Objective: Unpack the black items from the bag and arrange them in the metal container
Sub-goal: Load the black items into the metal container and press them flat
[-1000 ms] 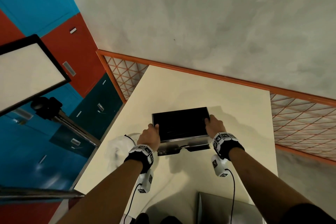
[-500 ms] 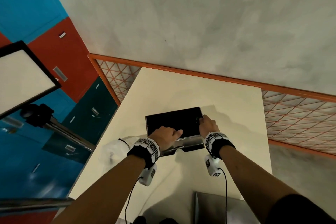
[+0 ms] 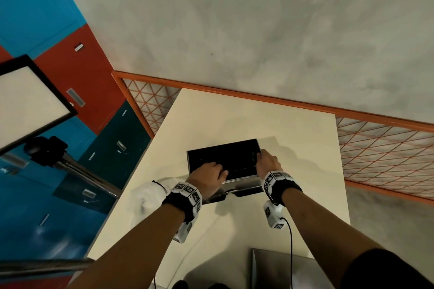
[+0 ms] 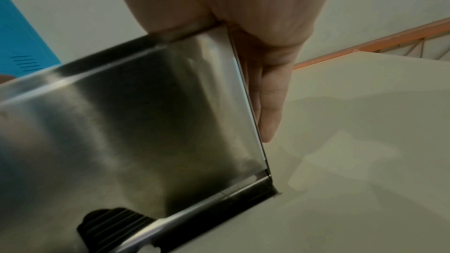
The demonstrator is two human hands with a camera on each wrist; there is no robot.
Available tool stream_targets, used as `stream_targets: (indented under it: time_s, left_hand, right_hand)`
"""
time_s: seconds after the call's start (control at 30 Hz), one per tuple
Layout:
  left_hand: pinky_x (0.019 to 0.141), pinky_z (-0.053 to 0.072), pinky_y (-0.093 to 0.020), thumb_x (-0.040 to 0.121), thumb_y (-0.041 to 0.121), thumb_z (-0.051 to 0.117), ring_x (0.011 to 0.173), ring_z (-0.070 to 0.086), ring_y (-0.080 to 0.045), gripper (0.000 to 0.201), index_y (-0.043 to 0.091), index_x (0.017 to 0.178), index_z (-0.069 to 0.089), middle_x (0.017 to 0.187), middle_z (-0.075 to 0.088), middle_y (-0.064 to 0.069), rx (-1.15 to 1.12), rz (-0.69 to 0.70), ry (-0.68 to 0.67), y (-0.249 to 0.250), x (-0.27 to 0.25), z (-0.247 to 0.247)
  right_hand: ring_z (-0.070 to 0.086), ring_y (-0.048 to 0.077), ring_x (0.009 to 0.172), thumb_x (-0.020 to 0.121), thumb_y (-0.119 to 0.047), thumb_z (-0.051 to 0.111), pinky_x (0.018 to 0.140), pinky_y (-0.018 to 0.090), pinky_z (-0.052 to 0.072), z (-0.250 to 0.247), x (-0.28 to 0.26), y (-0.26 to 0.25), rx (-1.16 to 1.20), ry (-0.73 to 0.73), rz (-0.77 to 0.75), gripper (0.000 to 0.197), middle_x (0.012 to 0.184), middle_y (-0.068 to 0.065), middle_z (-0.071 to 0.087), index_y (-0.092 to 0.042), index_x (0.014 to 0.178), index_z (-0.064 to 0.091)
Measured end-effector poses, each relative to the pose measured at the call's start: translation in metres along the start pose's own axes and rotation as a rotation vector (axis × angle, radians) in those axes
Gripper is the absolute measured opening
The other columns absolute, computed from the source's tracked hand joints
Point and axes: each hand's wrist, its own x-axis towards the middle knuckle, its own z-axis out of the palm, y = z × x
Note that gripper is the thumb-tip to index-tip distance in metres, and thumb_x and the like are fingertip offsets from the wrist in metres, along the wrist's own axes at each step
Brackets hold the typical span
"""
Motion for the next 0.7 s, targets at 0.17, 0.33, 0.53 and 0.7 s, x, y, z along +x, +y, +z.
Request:
stream_targets:
  time_s: [0.17, 0.33, 0.53, 0.7]
  left_hand:
    - [0.093, 0.049, -0.044, 0.103, 0.036, 0.044, 0.117, 0.046, -0.024, 0.036, 0.015, 0.131, 0.054, 0.128, 0.048, -0.004, 0.082, 0.091, 0.227, -0.009, 0.002, 0.006]
    - [0.113, 0.037, -0.043, 0.106, 0.029, 0.042, 0.138, 0.040, -0.026, 0.046, 0.012, 0.148, 0.046, 0.156, 0.037, -0.005, 0.081, 0.173, 0.166, -0.004, 0.015, 0.012]
    - [0.115, 0.034, -0.046, 0.104, 0.019, 0.044, 0.139, 0.040, -0.031, 0.043, 0.010, 0.146, 0.050, 0.155, 0.040, -0.010, 0.062, 0.177, 0.112, 0.003, 0.023, 0.017]
    - [0.109, 0.040, -0.040, 0.104, 0.014, 0.044, 0.130, 0.048, -0.029, 0.042, 0.009, 0.145, 0.051, 0.148, 0.046, -0.009, -0.013, 0.183, 0.072, 0.009, 0.021, 0.014]
  right_hand:
    - [0.054, 0.035, 0.081, 0.104, -0.033, 0.028, 0.073, 0.041, 0.046, 0.001, 0.000, 0.000, -0.014, 0.003, 0.003, 0.031, 0.101, 0.017, 0.058, -0.011, 0.108, 0.049]
    - [0.056, 0.037, 0.083, 0.104, -0.033, 0.029, 0.074, 0.041, 0.047, 0.000, -0.001, -0.001, -0.026, 0.002, 0.006, 0.030, 0.103, 0.017, 0.058, -0.011, 0.110, 0.049]
    - [0.057, 0.038, 0.085, 0.103, -0.032, 0.031, 0.074, 0.041, 0.047, -0.001, -0.003, -0.001, -0.015, 0.011, 0.001, 0.030, 0.105, 0.017, 0.058, -0.011, 0.111, 0.050]
    - [0.060, 0.039, 0.086, 0.103, -0.031, 0.032, 0.076, 0.044, 0.051, 0.000, -0.003, -0.002, -0.014, 0.018, -0.008, 0.028, 0.104, 0.017, 0.060, -0.011, 0.108, 0.050]
